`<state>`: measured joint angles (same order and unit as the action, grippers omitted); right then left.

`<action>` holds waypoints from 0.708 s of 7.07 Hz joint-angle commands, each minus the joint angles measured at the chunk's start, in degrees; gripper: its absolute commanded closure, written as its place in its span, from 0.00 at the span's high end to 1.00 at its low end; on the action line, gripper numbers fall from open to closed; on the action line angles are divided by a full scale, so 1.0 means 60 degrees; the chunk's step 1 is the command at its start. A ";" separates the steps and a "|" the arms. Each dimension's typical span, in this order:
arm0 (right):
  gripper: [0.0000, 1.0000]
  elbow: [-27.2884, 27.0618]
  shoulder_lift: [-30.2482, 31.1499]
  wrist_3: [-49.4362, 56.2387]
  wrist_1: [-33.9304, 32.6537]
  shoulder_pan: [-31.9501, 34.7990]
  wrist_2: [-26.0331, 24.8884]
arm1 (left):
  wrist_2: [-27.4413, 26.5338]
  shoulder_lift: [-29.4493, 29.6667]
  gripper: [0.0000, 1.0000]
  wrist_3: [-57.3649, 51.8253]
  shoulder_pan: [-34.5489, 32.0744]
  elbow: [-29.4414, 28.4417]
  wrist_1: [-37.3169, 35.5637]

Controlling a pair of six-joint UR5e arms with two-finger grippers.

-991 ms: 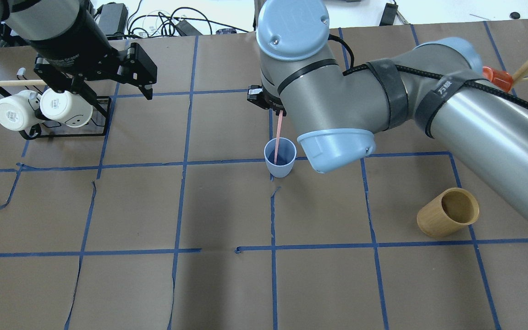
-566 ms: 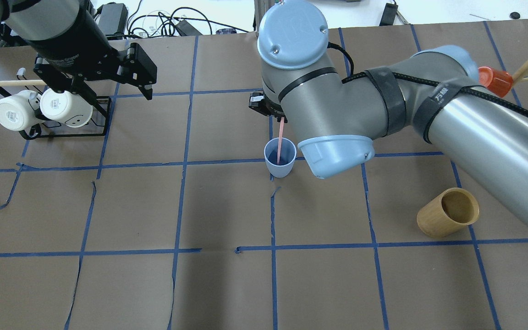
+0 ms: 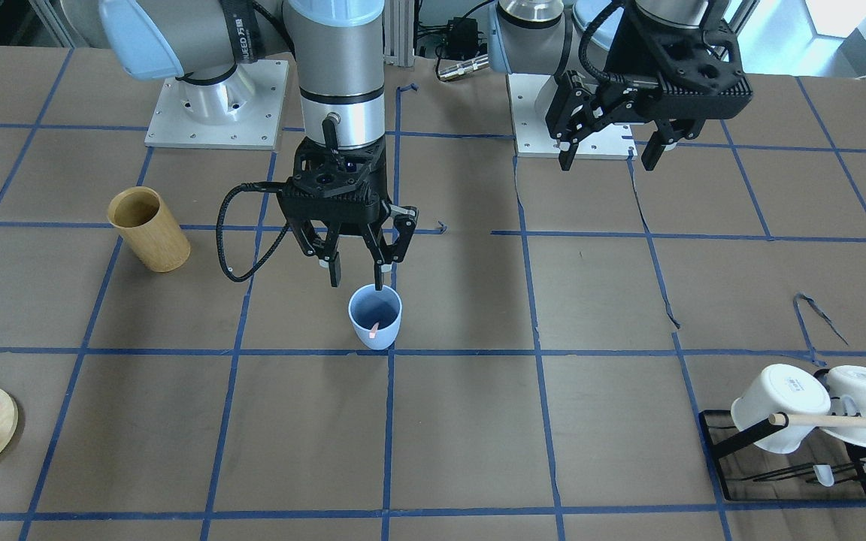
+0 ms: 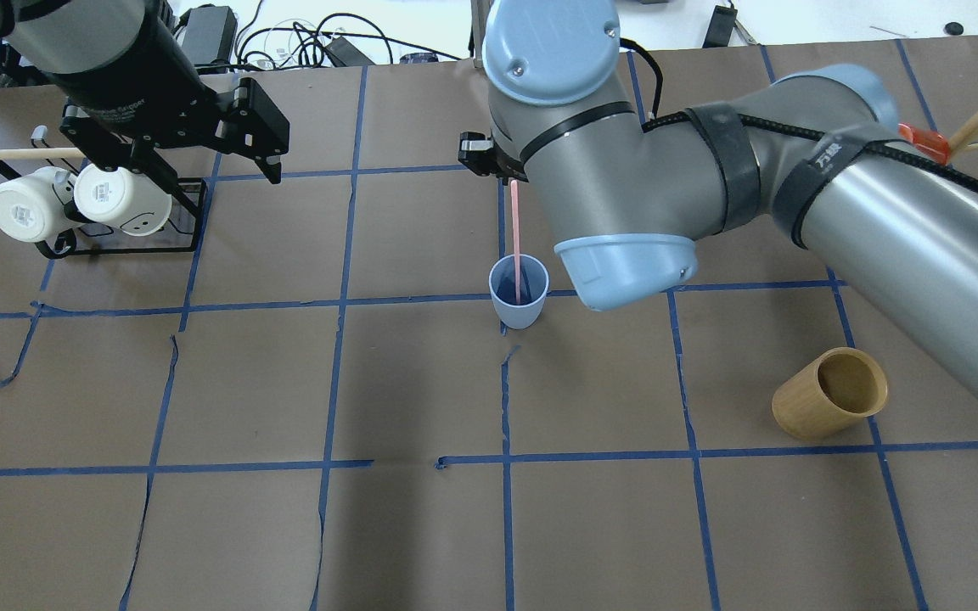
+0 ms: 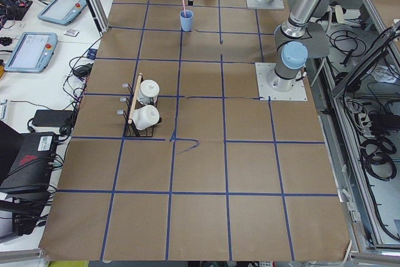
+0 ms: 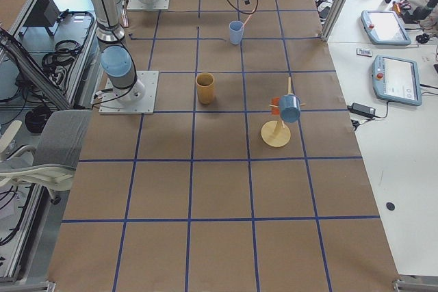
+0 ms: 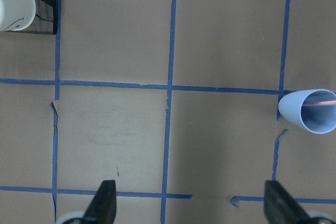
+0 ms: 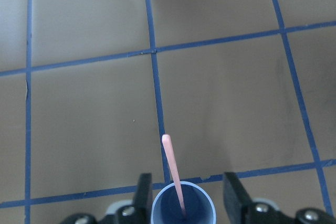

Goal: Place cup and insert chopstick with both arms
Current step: 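Open the right gripper to release the pink chopstick in the cup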

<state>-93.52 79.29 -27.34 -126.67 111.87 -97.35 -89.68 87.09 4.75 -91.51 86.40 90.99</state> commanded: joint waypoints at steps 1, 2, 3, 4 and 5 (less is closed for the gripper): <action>0.95 0.1879 -0.0090 0.0685 0.2853 -0.0288 0.0023 | 0.0034 0.0016 1.00 0.0000 -0.0012 0.0000 -0.0004; 0.96 0.2862 -0.0076 0.0791 0.4861 -0.0827 0.0226 | 0.0034 0.0030 1.00 0.0000 -0.0012 0.0000 -0.0004; 0.98 0.3438 -0.0046 0.0850 0.5997 -0.1412 0.0910 | -0.0067 -0.0071 1.00 0.0000 -0.0012 0.0000 -0.0004; 0.98 0.3472 0.0084 0.1315 0.6937 -0.1868 0.0989 | -0.0068 -0.0130 1.00 0.0000 0.0002 0.0014 0.0069; 0.96 0.3400 0.0347 0.2929 0.7033 -0.2090 0.0961 | -0.0068 -0.0044 1.00 -0.0015 0.0003 0.0014 0.0041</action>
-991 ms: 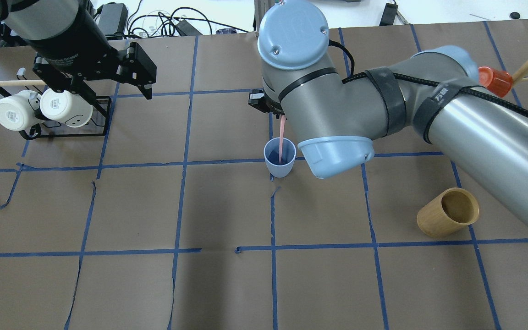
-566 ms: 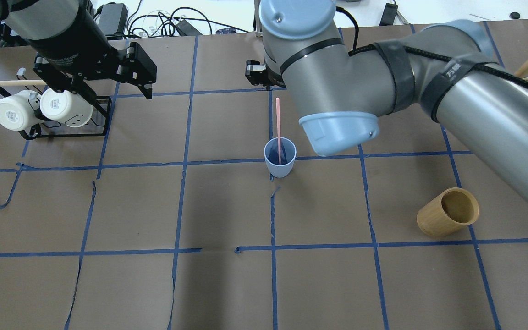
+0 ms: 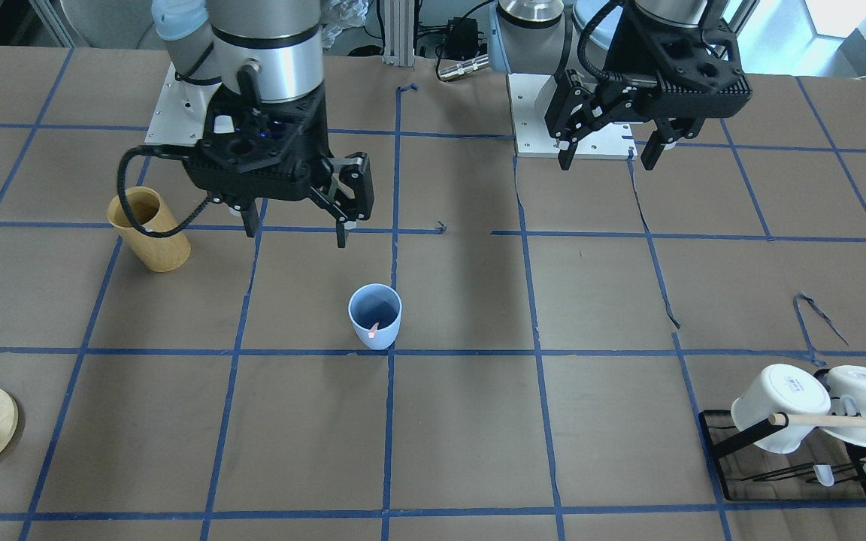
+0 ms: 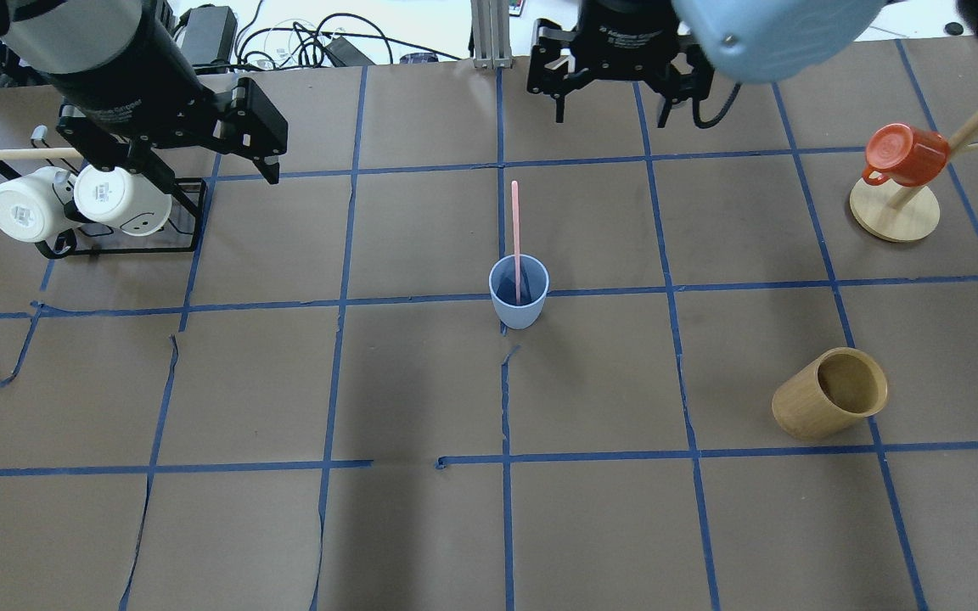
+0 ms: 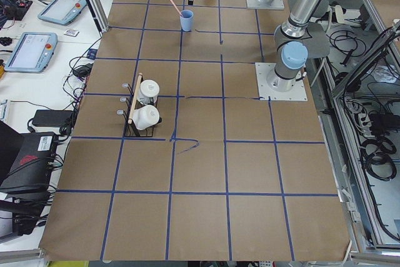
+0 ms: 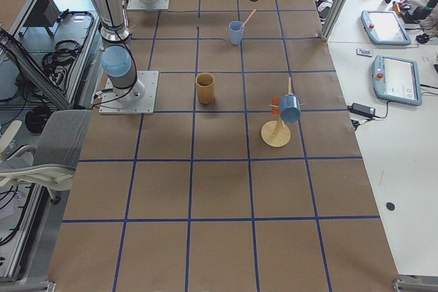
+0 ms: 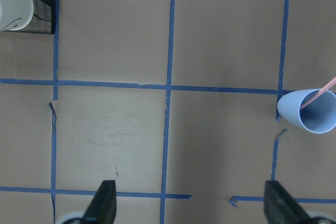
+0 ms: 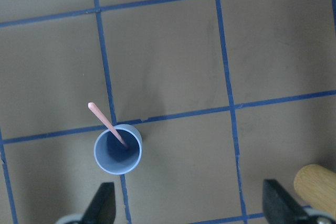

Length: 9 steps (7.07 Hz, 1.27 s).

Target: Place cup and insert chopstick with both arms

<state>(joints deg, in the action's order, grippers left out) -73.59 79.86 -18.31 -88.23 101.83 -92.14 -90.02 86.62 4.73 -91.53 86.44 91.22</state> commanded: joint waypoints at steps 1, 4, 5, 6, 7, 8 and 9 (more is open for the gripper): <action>0.95 0.0020 0.0284 0.3252 0.0599 -0.0826 0.0122 | 0.0003 0.0109 1.00 -0.0041 0.0021 -0.0007 -0.0055; 0.93 -0.0943 0.1069 0.4180 0.0176 -0.1518 0.0665 | -0.0012 0.0139 1.00 -0.0056 0.0006 -0.0008 -0.0085; 0.95 -0.1528 0.1321 0.4107 -0.0261 -0.1489 0.0606 | -0.0012 0.0154 1.00 -0.0056 0.0006 -0.0022 -0.0085; 1.00 -0.1650 0.1324 0.4236 -0.0323 -0.1547 0.0751 | -0.0026 0.0139 1.00 -0.0085 0.0021 -0.0008 -0.0085; 1.00 -0.1651 0.1309 0.4194 -0.0396 -0.1548 0.0680 | -0.0041 0.0139 1.00 -0.0085 0.0007 -0.0008 -0.0071; 1.00 -0.1665 0.1425 0.4107 -0.0325 -0.1562 0.0433 | -0.0056 0.0125 1.00 -0.0085 0.0006 -0.0022 -0.0071; 1.00 -0.1752 0.1702 0.4048 -0.0121 -0.1548 0.0111 | -0.0056 0.0124 1.00 -0.0042 0.0006 -0.0022 -0.0071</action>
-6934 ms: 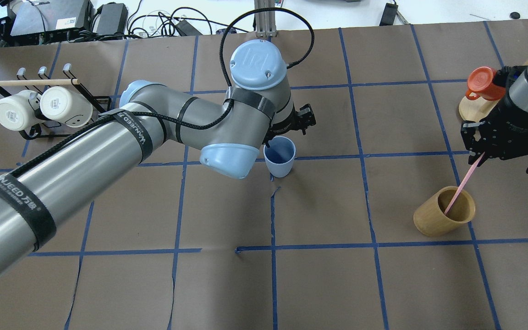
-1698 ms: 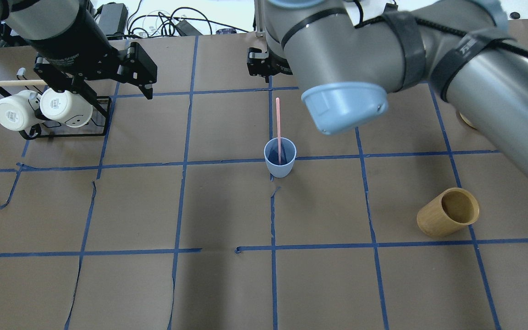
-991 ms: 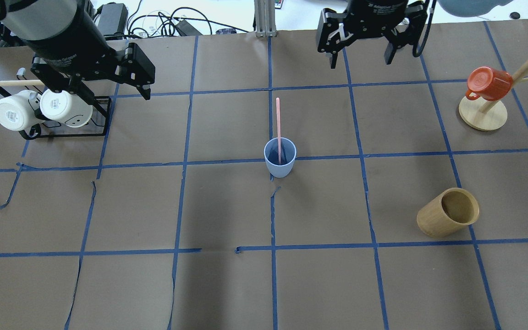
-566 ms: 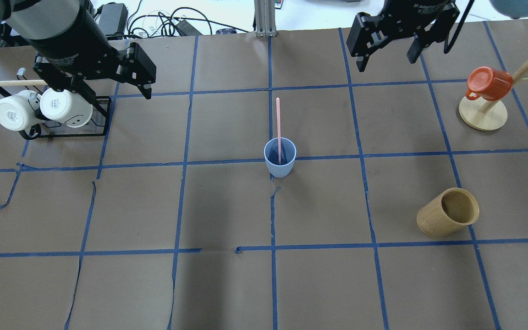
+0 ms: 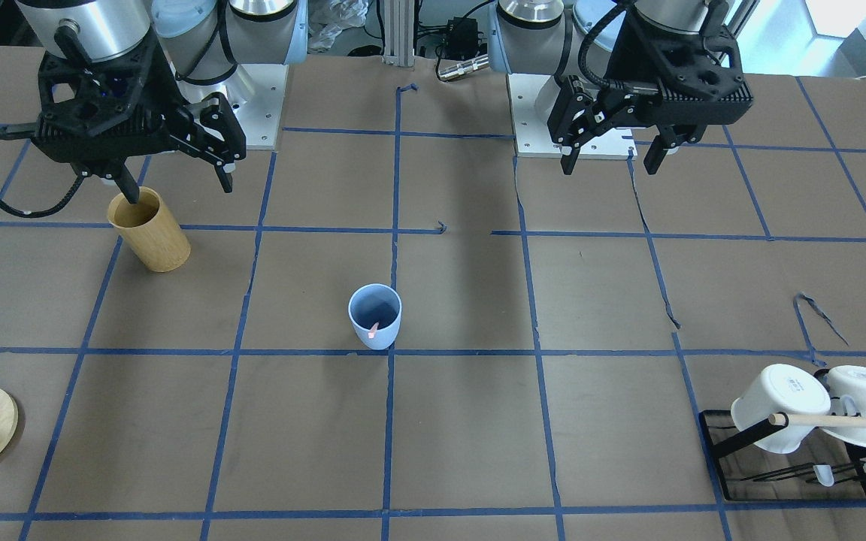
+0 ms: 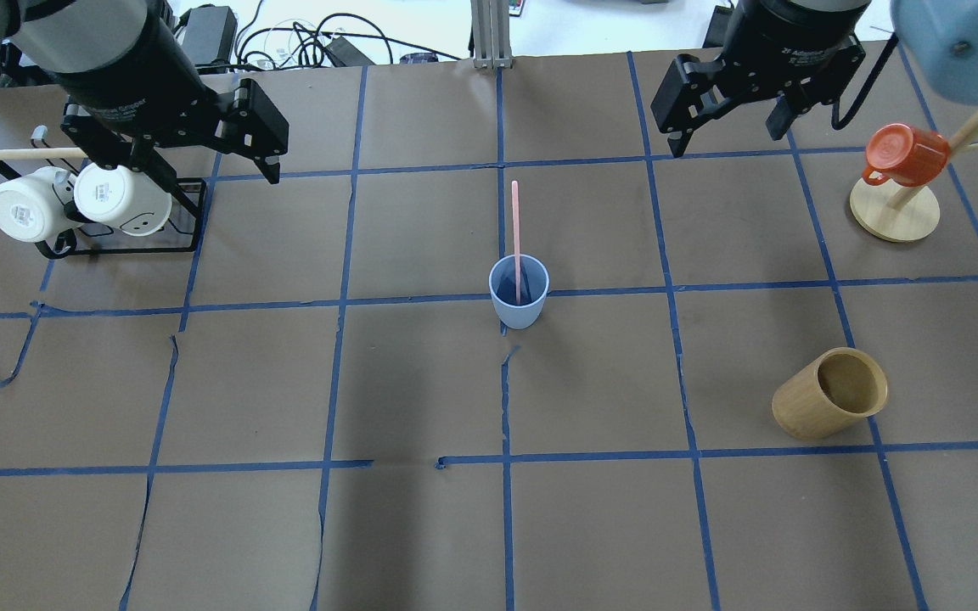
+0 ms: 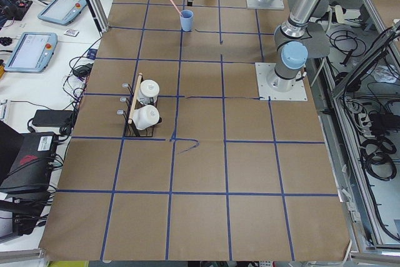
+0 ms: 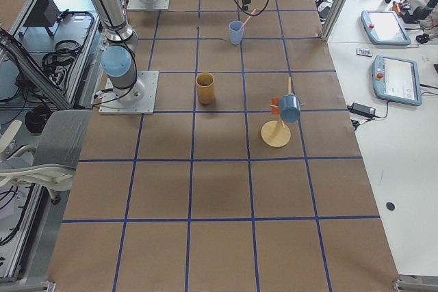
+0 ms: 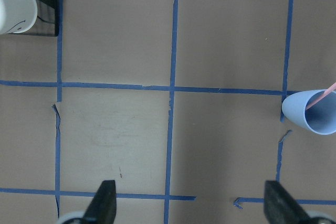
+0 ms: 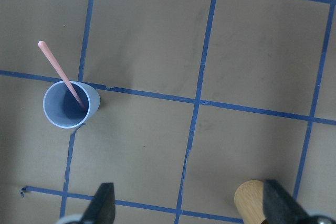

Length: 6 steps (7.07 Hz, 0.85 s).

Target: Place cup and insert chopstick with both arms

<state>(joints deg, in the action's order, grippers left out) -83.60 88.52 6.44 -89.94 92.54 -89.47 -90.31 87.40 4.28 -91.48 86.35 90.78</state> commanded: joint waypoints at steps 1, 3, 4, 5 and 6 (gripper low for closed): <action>1.00 -0.0086 0.0406 -0.0323 0.0354 -0.0013 -0.0380 | -0.0022 0.0009 1.00 0.0048 -0.0017 -0.0007 0.0002; 0.97 -0.0086 0.0407 -0.1201 0.0414 0.0002 -0.0381 | -0.0022 0.0009 1.00 0.0048 -0.0017 -0.0007 0.0002; 0.98 -0.0100 0.0393 -0.1204 0.0400 0.0002 -0.0352 | -0.0022 0.0009 1.00 0.0048 -0.0017 -0.0007 0.0002; 1.00 -0.0101 0.0407 -0.1175 0.0472 -0.0013 -0.0366 | -0.0022 0.0009 1.00 0.0048 -0.0003 -0.0007 0.0002; 1.00 -0.0101 0.0407 -0.1175 0.0458 -0.0013 -0.0380 | -0.0022 0.0009 1.00 0.0048 -0.0017 -0.0007 0.0002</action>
